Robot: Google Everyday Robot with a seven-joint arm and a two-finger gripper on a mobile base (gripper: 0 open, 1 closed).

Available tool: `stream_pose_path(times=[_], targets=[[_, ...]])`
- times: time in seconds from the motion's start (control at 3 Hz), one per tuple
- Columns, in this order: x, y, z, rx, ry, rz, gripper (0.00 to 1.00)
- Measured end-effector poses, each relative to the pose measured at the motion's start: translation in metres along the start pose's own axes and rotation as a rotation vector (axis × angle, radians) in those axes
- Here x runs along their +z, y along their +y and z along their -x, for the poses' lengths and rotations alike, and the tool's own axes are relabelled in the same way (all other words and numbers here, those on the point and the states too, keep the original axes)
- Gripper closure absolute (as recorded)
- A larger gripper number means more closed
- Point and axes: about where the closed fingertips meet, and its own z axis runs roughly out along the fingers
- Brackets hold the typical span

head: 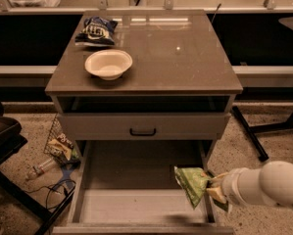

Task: Place green jalapeno chip bag into middle drawer

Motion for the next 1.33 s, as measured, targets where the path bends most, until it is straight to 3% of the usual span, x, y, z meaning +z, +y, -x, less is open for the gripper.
stream_pose_path(times=[0.33,1.0,1.33], targets=[[0.044,0.006,0.018,0.028,0.047,0.031,1.00],[0.124,0.074,0.064,0.052,0.065,0.201,1.00],[0.132,0.085,0.068,0.053,0.064,0.228,0.81]])
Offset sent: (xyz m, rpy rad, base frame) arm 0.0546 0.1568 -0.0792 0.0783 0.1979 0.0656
